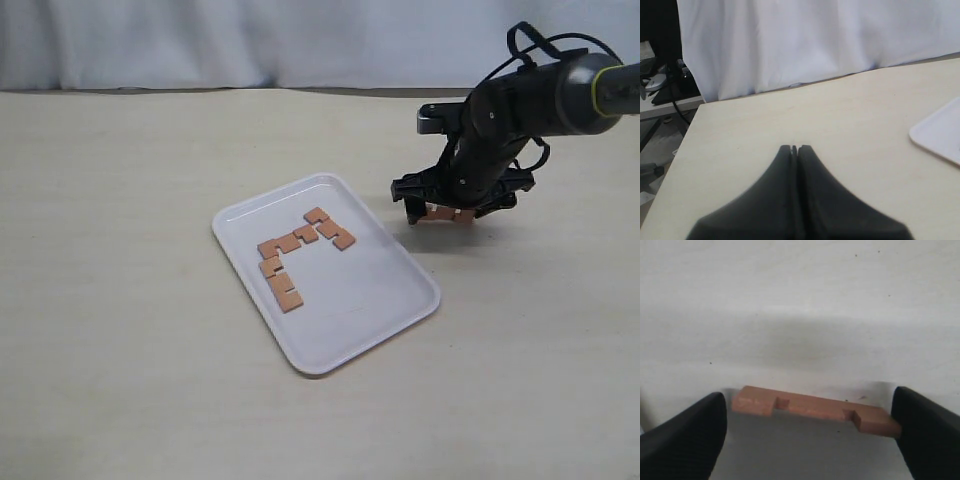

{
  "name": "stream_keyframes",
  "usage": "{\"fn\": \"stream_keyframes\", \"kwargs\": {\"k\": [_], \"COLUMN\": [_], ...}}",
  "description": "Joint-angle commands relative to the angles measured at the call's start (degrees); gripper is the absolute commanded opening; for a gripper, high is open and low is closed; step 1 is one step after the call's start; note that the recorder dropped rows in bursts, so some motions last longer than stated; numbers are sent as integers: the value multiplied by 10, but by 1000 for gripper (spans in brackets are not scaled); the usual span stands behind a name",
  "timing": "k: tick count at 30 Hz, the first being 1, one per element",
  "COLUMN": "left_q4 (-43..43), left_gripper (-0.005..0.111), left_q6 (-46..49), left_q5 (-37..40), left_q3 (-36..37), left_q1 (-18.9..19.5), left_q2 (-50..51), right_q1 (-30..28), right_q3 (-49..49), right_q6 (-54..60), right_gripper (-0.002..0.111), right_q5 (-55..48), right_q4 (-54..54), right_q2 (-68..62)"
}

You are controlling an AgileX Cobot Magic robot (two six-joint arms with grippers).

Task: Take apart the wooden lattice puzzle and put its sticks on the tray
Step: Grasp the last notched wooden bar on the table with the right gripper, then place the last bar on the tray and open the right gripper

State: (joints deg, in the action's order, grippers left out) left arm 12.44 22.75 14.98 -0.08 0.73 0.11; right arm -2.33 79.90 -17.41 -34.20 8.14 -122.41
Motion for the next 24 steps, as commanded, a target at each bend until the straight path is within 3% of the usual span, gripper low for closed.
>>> {"fn": "stream_keyframes", "kwargs": {"k": [1, 4, 7, 11, 18, 24], "left_q4": [3, 3, 2, 1, -1, -1], "left_gripper": [0, 0, 0, 0, 0, 0], "left_q6": [-1, -1, -1, -1, -1, -1], "left_q5": [-6, -6, -6, -6, -5, -5], "left_q3": [1, 1, 1, 1, 1, 1], "left_q1": [2, 2, 2, 2, 2, 2], "left_q2": [-1, -1, -1, -1, -1, -1], "right_q1": [-3, -3, -3, -3, 8, 70], "right_q3": [-3, -3, -3, -3, -3, -3], "right_q6": [-15, -19, -19, -18, 9, 74], "right_gripper": [82, 72, 49, 7, 5, 5], "right_q5": [17, 23, 25, 9, 1, -23], "right_q4": [5, 5, 5, 5, 3, 1], "right_q2": [-3, -3, -3, 1, 63, 115]}}
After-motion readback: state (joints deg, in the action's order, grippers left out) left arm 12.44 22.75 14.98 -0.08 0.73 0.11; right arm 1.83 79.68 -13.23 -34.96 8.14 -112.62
